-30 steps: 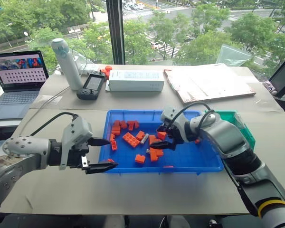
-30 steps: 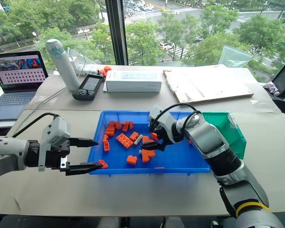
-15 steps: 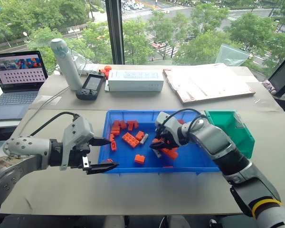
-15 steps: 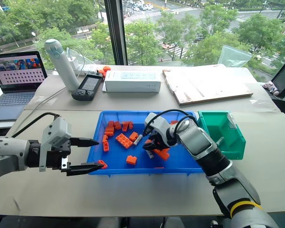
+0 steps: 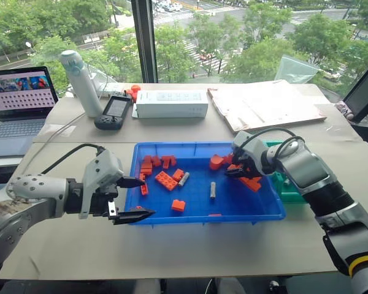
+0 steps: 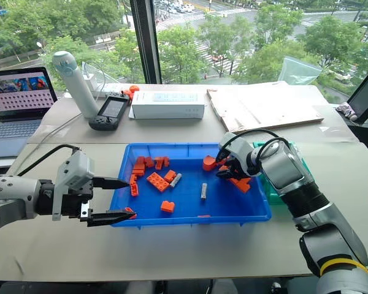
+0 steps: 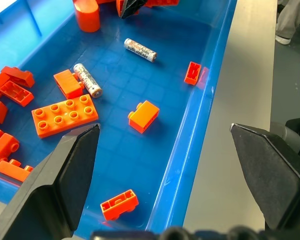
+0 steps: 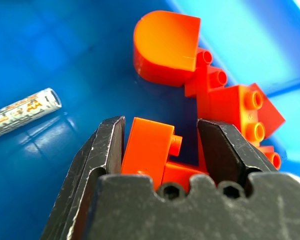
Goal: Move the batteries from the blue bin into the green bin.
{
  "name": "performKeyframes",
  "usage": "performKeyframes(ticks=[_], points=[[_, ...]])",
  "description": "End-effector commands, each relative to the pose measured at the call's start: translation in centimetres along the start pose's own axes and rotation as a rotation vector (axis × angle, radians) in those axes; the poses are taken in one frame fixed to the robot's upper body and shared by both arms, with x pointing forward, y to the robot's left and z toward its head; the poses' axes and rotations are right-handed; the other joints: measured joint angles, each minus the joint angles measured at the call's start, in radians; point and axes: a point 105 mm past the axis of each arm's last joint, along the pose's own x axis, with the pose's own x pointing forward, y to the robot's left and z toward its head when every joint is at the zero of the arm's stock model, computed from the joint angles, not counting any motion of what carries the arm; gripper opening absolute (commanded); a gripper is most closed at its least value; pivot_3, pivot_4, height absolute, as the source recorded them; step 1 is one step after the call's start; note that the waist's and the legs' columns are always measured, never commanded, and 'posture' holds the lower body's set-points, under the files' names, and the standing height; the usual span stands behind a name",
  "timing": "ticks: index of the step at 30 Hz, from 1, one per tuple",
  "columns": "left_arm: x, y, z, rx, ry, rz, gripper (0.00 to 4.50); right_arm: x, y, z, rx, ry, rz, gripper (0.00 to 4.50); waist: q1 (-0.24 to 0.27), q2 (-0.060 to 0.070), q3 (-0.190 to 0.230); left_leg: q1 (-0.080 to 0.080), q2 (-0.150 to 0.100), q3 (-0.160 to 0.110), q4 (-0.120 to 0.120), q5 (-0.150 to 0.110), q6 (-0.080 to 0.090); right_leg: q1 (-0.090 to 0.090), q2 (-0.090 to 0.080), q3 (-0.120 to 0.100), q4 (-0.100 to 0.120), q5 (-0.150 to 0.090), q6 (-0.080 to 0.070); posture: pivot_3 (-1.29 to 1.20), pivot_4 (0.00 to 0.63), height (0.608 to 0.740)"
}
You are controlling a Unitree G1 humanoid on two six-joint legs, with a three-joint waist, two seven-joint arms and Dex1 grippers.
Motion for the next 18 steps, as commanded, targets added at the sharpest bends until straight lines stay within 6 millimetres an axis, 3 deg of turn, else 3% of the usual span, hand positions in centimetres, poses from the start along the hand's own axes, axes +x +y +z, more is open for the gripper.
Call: performKeyframes(ticks=[1, 4, 5, 8, 13, 18], points=[[-0.2, 0.0, 0.8, 0.041, -0.019, -0.001, 4.50, -1.5, -1.0, 2.2, -0.015, -0.100, -0.059, 3.24, 0.001, 0.000, 0.000, 0.000, 0.000, 0.000, 0.000, 0.000, 0.000, 0.000, 0.000, 0.000, 0.000, 0.000, 0.000, 0.00, 0.150, 0.739], [-0.2, 0.2, 0.8, 0.042, -0.017, -0.004, 4.50, -2.1, 0.1, 3.7, -0.036, -0.159, -0.005, 4.31, 0.005, 0.000, 0.000, 0.000, 0.000, 0.000, 0.001, 0.000, 0.000, -0.001, 0.000, 0.000, 0.000, 0.000, 0.000, 0.00, 0.150, 0.739], [-0.2, 0.2, 0.8, 0.043, -0.016, -0.005, 4.50, -2.3, 0.9, 3.9, -0.047, -0.170, 0.040, 4.45, 0.005, 0.000, 0.000, 0.000, 0.000, 0.000, 0.001, 0.000, 0.000, -0.001, 0.000, 0.000, 0.000, 0.000, 0.001, 0.00, 0.150, 0.739], [-0.1, 0.3, 0.9, 0.046, -0.017, -0.009, 4.50, -2.3, 3.7, 3.6, -0.112, -0.189, 0.187, 4.45, 0.007, 0.000, 0.000, 0.000, 0.000, 0.000, 0.001, 0.000, 0.000, -0.001, 0.000, 0.000, 0.000, 0.000, 0.001, 0.00, 0.150, 0.739], [-0.1, 0.3, 1.1, 0.050, -0.025, -0.020, 4.50, -1.8, 6.6, 2.5, -0.187, -0.182, 0.309, 4.45, 0.008, 0.000, 0.000, 0.000, 0.000, 0.000, 0.001, -0.001, 0.000, -0.001, 0.000, 0.000, -0.001, 0.000, 0.001, 0.00, 0.150, 0.739], [-0.2, 0.4, 0.9, 0.054, -0.007, -0.010, 4.50, -0.3, 7.2, 1.9, -0.229, -0.171, 0.313, 4.45, 0.005, 0.000, 0.000, 0.001, 0.000, 0.000, 0.001, -0.001, 0.000, -0.001, 0.000, 0.000, -0.001, 0.001, 0.001, 0.00, 0.150, 0.739]])
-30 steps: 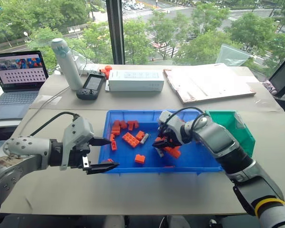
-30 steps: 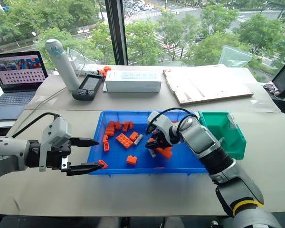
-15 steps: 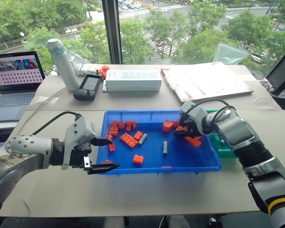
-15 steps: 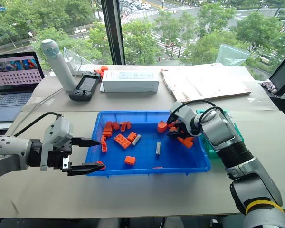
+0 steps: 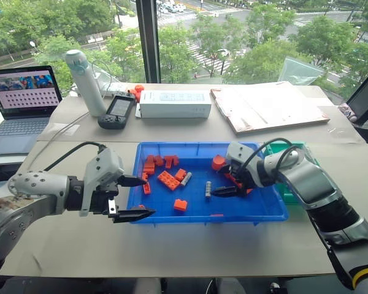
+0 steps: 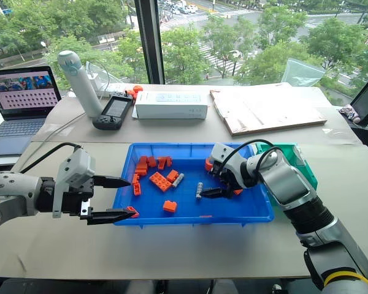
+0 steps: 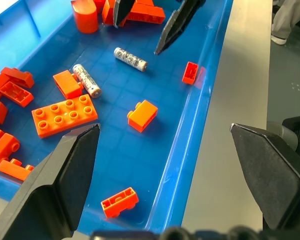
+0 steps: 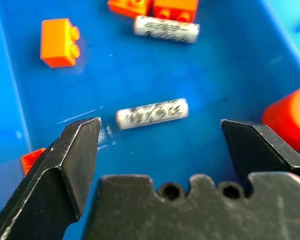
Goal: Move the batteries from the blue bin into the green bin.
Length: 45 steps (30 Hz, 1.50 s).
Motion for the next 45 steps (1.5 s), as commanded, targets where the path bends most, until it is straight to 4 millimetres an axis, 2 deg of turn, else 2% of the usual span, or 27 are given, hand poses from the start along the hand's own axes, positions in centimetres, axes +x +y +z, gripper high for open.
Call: performKeyframes(ticks=[1, 10, 14, 17, 21, 25, 27, 31, 35, 37, 39, 43, 45], points=[[-0.2, 0.1, 0.5, 0.040, -0.001, 0.015, 4.50, 0.5, -0.3, 0.6, -0.088, -0.007, -0.015, 4.45, -0.001, 0.000, 0.000, 0.000, 0.000, 0.000, 0.000, 0.000, 0.000, 0.000, 0.000, 0.000, 0.000, 0.000, 0.000, 0.00, 0.150, 0.739], [-0.4, 0.0, 0.5, 0.036, 0.002, 0.016, 4.50, 3.1, -1.1, 1.2, -0.093, -0.046, 0.011, 4.45, 0.000, 0.000, 0.000, 0.000, 0.000, 0.000, 0.000, 0.000, 0.000, 0.000, 0.000, 0.000, 0.000, 0.000, 0.000, 0.00, 0.150, 0.739], [-0.5, 0.0, 0.5, 0.034, 0.003, 0.021, 4.50, 3.5, -1.3, 0.3, -0.074, -0.013, 0.019, 4.45, 0.001, 0.000, 0.000, 0.000, 0.000, 0.000, 0.000, 0.000, 0.000, 0.000, 0.000, 0.000, 0.000, 0.000, 0.000, 0.00, 0.150, 0.739], [-0.5, -0.1, 0.4, 0.032, 0.003, 0.022, 4.50, 3.3, -1.3, -0.3, -0.056, 0.000, 0.019, 3.75, 0.000, 0.000, 0.000, 0.000, 0.000, 0.000, 0.000, 0.000, 0.000, 0.001, 0.000, 0.000, 0.000, 0.000, 0.000, 0.00, 0.150, 0.739], [-0.3, -0.1, 0.5, 0.031, -0.003, 0.016, 4.50, 2.9, -1.5, -0.8, -0.038, 0.004, 0.008, 2.43, 0.000, 0.000, 0.000, 0.000, 0.000, 0.000, 0.000, 0.000, 0.000, 0.001, 0.000, 0.000, 0.000, 0.000, 0.000, 0.00, 0.150, 0.739], [-0.2, 0.0, 0.5, 0.032, -0.006, 0.013, 4.50, 2.4, -1.8, -0.4, -0.025, -0.024, -0.008, 2.42, 0.000, 0.000, 0.000, 0.000, 0.000, 0.000, 0.000, 0.000, 0.000, 0.001, 0.000, 0.000, 0.000, 0.000, 0.000, 0.00, 0.150, 0.739], [-0.2, 0.0, 0.5, 0.033, -0.007, 0.010, 4.50, 1.8, -2.1, 0.7, -0.015, -0.072, -0.020, 2.42, 0.000, 0.000, 0.000, 0.000, 0.000, 0.000, 0.000, 0.000, 0.000, 0.000, 0.000, 0.000, 0.000, 0.000, 0.000, 0.00, 0.150, 0.739], [-0.1, -0.1, 0.6, 0.034, -0.009, 0.004, 4.50, -1.1, -2.9, 3.2, 0.012, -0.177, -0.052, 2.42, 0.000, 0.000, 0.000, 0.000, 0.000, 0.000, 0.000, 0.000, 0.000, 0.000, 0.000, 0.000, 0.000, 0.000, 0.000, 0.00, 0.150, 0.739], [0.0, 0.0, 0.6, 0.035, -0.010, -0.004, 4.50, -5.5, -5.0, 3.4, 0.024, -0.182, -0.166, 2.42, 0.004, 0.000, 0.000, 0.000, 0.000, 0.000, 0.000, 0.000, 0.000, 0.001, 0.000, 0.000, 0.000, 0.000, 0.001, 0.00, 0.150, 0.739], [0.1, 0.0, 0.6, 0.039, -0.011, -0.012, 4.50, -9.1, -7.7, 2.5, 0.026, -0.129, -0.321, 2.42, 0.005, 0.000, 0.000, 0.000, 0.000, 0.000, 0.001, 0.000, 0.000, 0.000, 0.000, 0.000, 0.000, 0.000, 0.001, 0.00, 0.150, 0.739], [0.3, 0.1, 0.6, 0.043, -0.015, -0.019, 4.50, -11.6, -8.9, 1.1, 0.026, -0.056, -0.403, 2.42, 0.009, 0.000, 0.000, 0.000, 0.000, 0.000, 0.001, 0.000, 0.000, 0.000, 0.000, 0.000, -0.001, 0.000, 0.001, 0.00, 0.150, 0.739], [0.7, 0.3, 0.7, 0.053, -0.022, -0.030, 4.50, -13.7, -9.9, -2.7, 0.034, 0.094, -0.479, 2.42, 0.003, 0.000, 0.000, 0.000, 0.000, 0.000, 0.000, 0.000, 0.000, 0.001, 0.000, 0.000, -0.003, 0.000, 0.000, 0.00, 0.150, 0.739], [0.8, 0.4, 0.7, 0.056, -0.022, -0.032, 4.50, -14.3, -10.1, -3.6, 0.069, 0.095, -0.503, 2.42, -0.002, 0.000, 0.000, 0.000, 0.000, 0.000, -0.001, 0.000, 0.000, 0.001, 0.000, 0.000, -0.003, 0.000, 0.000, 0.00, 0.150, 0.739]])
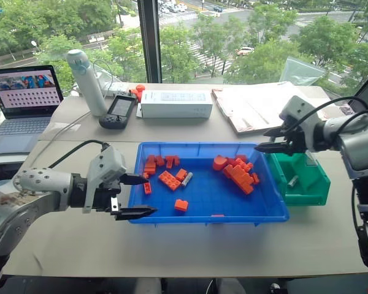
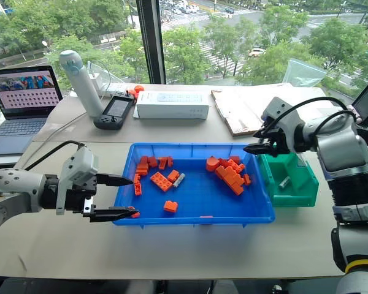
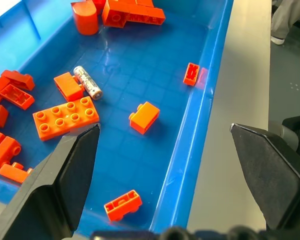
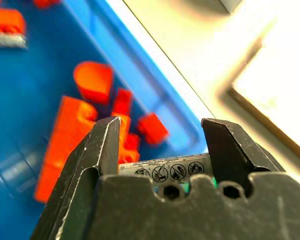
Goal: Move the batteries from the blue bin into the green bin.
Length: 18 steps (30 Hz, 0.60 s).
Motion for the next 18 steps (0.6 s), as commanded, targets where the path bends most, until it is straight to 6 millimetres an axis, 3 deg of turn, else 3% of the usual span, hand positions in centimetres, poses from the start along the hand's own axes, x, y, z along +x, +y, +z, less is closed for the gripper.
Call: performKeyframes(ticks=[1, 5, 7, 8, 10, 11, 15, 18], points=[[0.0, 0.1, 0.6, 0.049, -0.012, 0.000, 4.50, -0.7, -1.1, -1.4, 0.011, 0.024, -0.053, 2.42, -0.005, 0.000, 0.000, 0.000, 0.000, 0.000, 0.000, 0.000, 0.000, 0.001, 0.000, 0.000, 0.000, 0.000, 0.000, 0.00, 0.150, 0.739], [0.1, 0.1, 0.5, 0.052, -0.010, -0.003, 4.50, -0.7, -1.4, -2.9, 0.024, 0.071, -0.074, 2.42, -0.008, 0.000, 0.000, 0.000, 0.000, 0.002, 0.000, 0.005, 0.007, 0.002, 0.000, 0.004, 0.003, 0.000, 0.000, 0.00, 0.150, 0.739], [0.1, 0.1, 0.5, 0.053, -0.008, -0.001, 4.50, -0.7, -1.8, -3.4, 0.011, 0.100, -0.102, 3.43, -0.008, 0.000, 0.000, 0.000, 0.000, 0.002, 0.001, 0.004, 0.007, 0.001, 0.000, 0.004, 0.003, 0.000, 0.001, 0.00, 0.150, 0.739], [0.0, 0.1, 0.5, 0.053, -0.008, -0.001, 4.50, -0.6, -2.0, -3.0, -0.002, 0.090, -0.118, 3.52, -0.005, 0.000, 0.000, 0.000, 0.000, 0.002, 0.001, 0.004, 0.006, 0.001, 0.000, 0.004, 0.002, 0.000, 0.001, 0.00, 0.150, 0.739], [0.0, 0.1, 0.5, 0.053, -0.007, 0.001, 4.50, -0.3, -2.2, -1.7, -0.028, 0.042, -0.142, 4.27, 0.001, 0.000, 0.000, 0.000, 0.000, 0.002, 0.002, 0.000, 0.001, 0.000, 0.000, 0.003, 0.001, 0.001, 0.001, 0.00, 0.150, 0.739], [-0.1, 0.1, 0.5, 0.053, -0.007, 0.003, 4.50, 0.0, -2.0, -0.6, -0.028, 0.005, -0.131, 4.41, 0.000, 0.000, 0.000, 0.000, 0.000, 0.002, 0.003, 0.000, 0.001, 0.000, 0.000, 0.003, 0.001, 0.001, 0.002, 0.00, 0.150, 0.739], [-0.3, 0.0, 0.5, 0.049, -0.002, 0.011, 4.50, 0.9, -0.5, 2.4, -0.043, -0.093, -0.056, 4.41, -0.004, 0.000, 0.000, 0.000, 0.000, 0.002, 0.002, 0.000, 0.001, 0.000, 0.000, 0.004, 0.001, 0.002, 0.002, 0.00, 0.150, 0.739], [-0.6, 0.0, 0.4, 0.044, 0.004, 0.020, 4.50, 2.3, 2.4, 5.2, -0.040, -0.195, 0.074, 4.41, -0.007, 0.000, 0.000, 0.000, 0.000, 0.002, 0.001, 0.000, 0.002, 0.001, 0.000, 0.004, 0.002, 0.002, 0.002, 0.00, 0.150, 0.739]])
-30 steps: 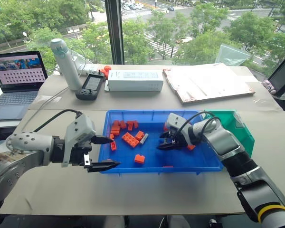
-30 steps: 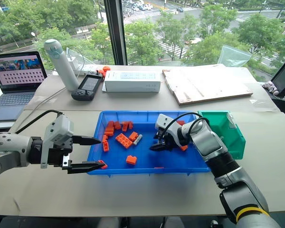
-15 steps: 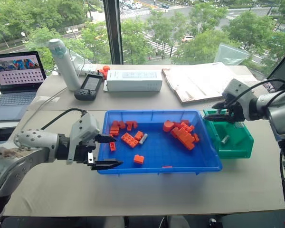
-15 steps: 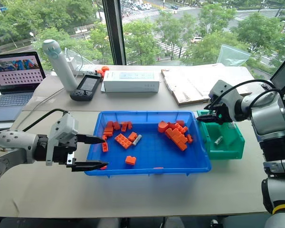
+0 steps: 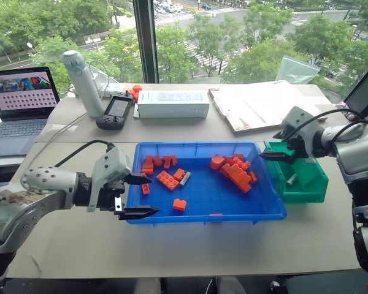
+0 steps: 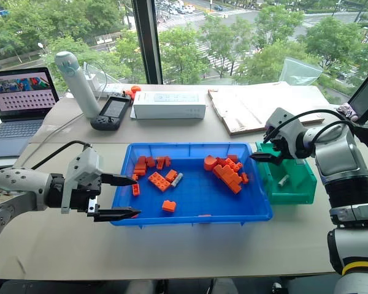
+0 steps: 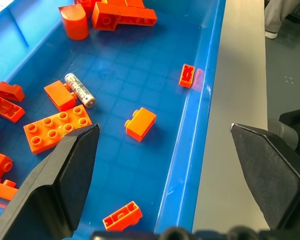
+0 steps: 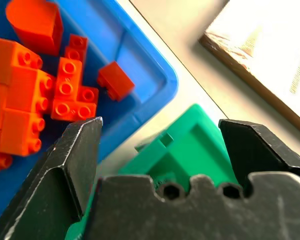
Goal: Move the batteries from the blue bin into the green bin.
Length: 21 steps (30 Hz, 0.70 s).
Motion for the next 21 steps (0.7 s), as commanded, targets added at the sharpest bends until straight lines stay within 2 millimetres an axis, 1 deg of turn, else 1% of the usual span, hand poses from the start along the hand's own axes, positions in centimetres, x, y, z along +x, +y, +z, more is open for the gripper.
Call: performKeyframes(ticks=[1, 3, 4, 6, 8, 9, 12, 14, 15, 16, 21], points=[[-0.8, 0.0, 0.6, 0.030, -0.002, 0.027, 4.50, 0.8, 3.3, 4.9, -0.028, -0.170, 0.146, 4.41, -0.003, 0.000, 0.000, 0.000, 0.000, 0.000, 0.000, 0.000, 0.000, 0.001, 0.000, 0.000, 0.000, 0.000, 0.000, 0.00, 0.150, 0.739], [-0.9, 0.0, 0.6, 0.029, 0.000, 0.030, 4.50, 2.0, 6.4, 6.1, -0.022, -0.217, 0.269, 4.41, -0.005, 0.000, 0.000, 0.000, 0.000, 0.000, -0.001, 0.002, 0.002, 0.001, 0.001, 0.000, 0.001, 0.000, 0.000, 0.00, 0.150, 0.739], [-0.9, -0.1, 0.6, 0.029, 0.001, 0.032, 4.50, 2.7, 7.7, 6.3, -0.024, -0.222, 0.308, 4.41, -0.005, 0.000, 0.000, 0.000, 0.000, 0.000, -0.001, 0.004, 0.006, 0.001, 0.001, 0.000, 0.001, 0.000, 0.000, 0.00, 0.150, 0.739], [-1.0, 0.0, 0.6, 0.029, 0.003, 0.037, 4.50, 3.6, 9.3, 6.3, -0.024, -0.218, 0.348, 4.41, -0.003, 0.000, 0.000, 0.000, 0.000, 0.000, -0.001, 0.004, 0.006, 0.001, 0.001, 0.000, 0.001, 0.000, 0.000, 0.00, 0.150, 0.739], [-1.1, 0.0, 0.5, 0.028, 0.007, 0.043, 4.50, 5.0, 11.0, 6.3, -0.002, -0.218, 0.384, 4.41, 0.005, 0.000, 0.000, 0.000, 0.000, -0.001, 0.000, 0.003, 0.004, -0.001, 0.001, -0.001, 0.001, 0.000, 0.000, 0.00, 0.150, 0.739], [-1.2, -0.1, 0.5, 0.028, 0.010, 0.047, 4.50, 5.5, 11.8, 6.2, 0.006, -0.213, 0.399, 4.41, 0.006, 0.000, 0.000, 0.000, 0.000, -0.001, 0.001, 0.000, 0.000, -0.001, 0.001, -0.001, 0.000, 0.000, 0.000, 0.00, 0.150, 0.739], [-1.4, -0.2, 0.4, 0.025, 0.015, 0.055, 4.50, 7.0, 13.1, 5.9, 0.041, -0.202, 0.413, 4.41, 0.005, 0.000, 0.000, 0.000, 0.000, 0.000, 0.001, 0.000, 0.000, -0.001, 0.001, -0.001, 0.000, 0.001, 0.001, 0.00, 0.150, 0.739], [-1.5, -0.3, 0.4, 0.023, 0.016, 0.057, 4.50, 7.8, 13.4, 5.8, 0.056, -0.196, 0.393, 4.41, 0.003, 0.000, 0.000, 0.000, 0.000, 0.000, 0.001, 0.000, -0.001, -0.002, 0.001, -0.001, 0.000, 0.001, 0.000, 0.00, 0.150, 0.739], [-1.5, -0.3, 0.3, 0.023, 0.021, 0.065, 4.50, 8.5, 13.3, 5.7, 0.075, -0.190, 0.356, 4.41, 0.003, 0.000, 0.000, 0.000, 0.001, 0.000, 0.001, 0.000, -0.001, -0.002, 0.001, -0.001, 0.000, 0.001, 0.000, 0.00, 0.150, 0.739], [-1.6, -0.2, 0.2, 0.020, 0.026, 0.078, 4.50, 9.0, 13.7, 5.7, 0.103, -0.191, 0.348, 4.41, 0.002, 0.000, 0.000, 0.000, 0.001, 0.000, 0.000, 0.000, -0.001, -0.002, 0.001, -0.001, 0.000, 0.001, 0.000, 0.00, 0.150, 0.739], [-1.9, -0.5, 0.0, 0.015, 0.031, 0.094, 4.50, 10.4, 15.0, 5.2, 0.138, -0.177, 0.342, 4.41, 0.002, 0.000, 0.000, 0.000, 0.001, -0.001, -0.001, 0.000, -0.001, -0.002, 0.001, -0.001, 0.001, 0.001, 0.000, 0.00, 0.150, 0.739]])
